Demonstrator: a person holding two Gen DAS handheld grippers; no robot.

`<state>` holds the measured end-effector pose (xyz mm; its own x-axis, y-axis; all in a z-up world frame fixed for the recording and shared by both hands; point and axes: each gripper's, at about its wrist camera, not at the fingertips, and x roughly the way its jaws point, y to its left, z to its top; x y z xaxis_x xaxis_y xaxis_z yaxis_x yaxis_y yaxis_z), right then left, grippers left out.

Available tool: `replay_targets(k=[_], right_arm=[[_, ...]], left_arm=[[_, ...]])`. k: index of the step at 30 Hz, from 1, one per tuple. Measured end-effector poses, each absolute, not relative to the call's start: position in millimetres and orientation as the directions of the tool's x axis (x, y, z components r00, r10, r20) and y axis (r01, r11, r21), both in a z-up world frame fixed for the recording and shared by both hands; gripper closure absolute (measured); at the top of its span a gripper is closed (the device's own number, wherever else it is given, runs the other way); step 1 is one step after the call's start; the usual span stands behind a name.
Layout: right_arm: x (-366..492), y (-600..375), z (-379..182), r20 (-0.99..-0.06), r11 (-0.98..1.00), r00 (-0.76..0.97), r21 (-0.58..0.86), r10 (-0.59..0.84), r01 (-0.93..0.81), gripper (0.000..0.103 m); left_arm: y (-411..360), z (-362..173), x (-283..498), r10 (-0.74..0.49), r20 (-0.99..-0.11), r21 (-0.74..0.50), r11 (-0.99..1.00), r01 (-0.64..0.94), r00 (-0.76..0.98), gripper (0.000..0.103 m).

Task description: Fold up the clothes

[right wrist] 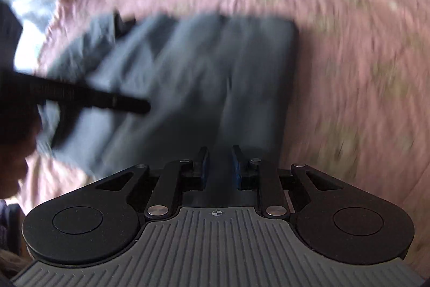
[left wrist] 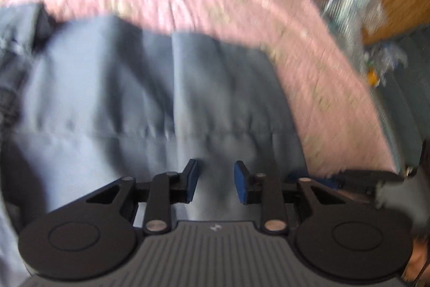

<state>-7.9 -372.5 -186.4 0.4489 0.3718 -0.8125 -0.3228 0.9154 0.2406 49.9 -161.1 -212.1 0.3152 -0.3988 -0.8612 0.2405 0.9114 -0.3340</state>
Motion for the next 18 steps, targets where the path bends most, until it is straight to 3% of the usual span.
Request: replay_targets(k=[2,4,8,13,14,18], right_arm=[[-12,-373,-193,-0.785,0.914,0.486,0.247,0.383,-0.322,0.082],[-5,-376,-187,-0.799,0.911,0.457,0.265,0.391,-0.315,0.082],[-6,-383,-171,-0.77,0.917,0.516,0.229,0.376,-0.326,0.078],[-7,-386,-203,-0.776,0.921,0.509,0.244,0.373,-0.303,0.078],[-6,-386,-203,-0.776,0.922,0.508,0.245,0.372,-0.301,0.078],[-3,-386,-203,-0.779,0.923,0.505,0.249,0.37,-0.293,0.075]], left_arm=[[-171,-208,48,-0.362,-0.875,-0.269,0.916,0.297,0.322,0.076],[-172,-191,53,-0.39,-0.864,-0.292,0.904,0.313,0.319,0.076],[-174,-162,80,-0.391,-0.831,-0.281,0.909,0.309,0.396,0.067],[-176,-197,119,-0.28,-0.881,-0.191,0.948,0.255,0.382,0.068],[-175,-201,120,-0.272,-0.878,-0.179,0.95,0.257,0.394,0.064],[-174,-189,116,-0.246,-0.897,-0.162,0.956,0.246,0.368,0.063]])
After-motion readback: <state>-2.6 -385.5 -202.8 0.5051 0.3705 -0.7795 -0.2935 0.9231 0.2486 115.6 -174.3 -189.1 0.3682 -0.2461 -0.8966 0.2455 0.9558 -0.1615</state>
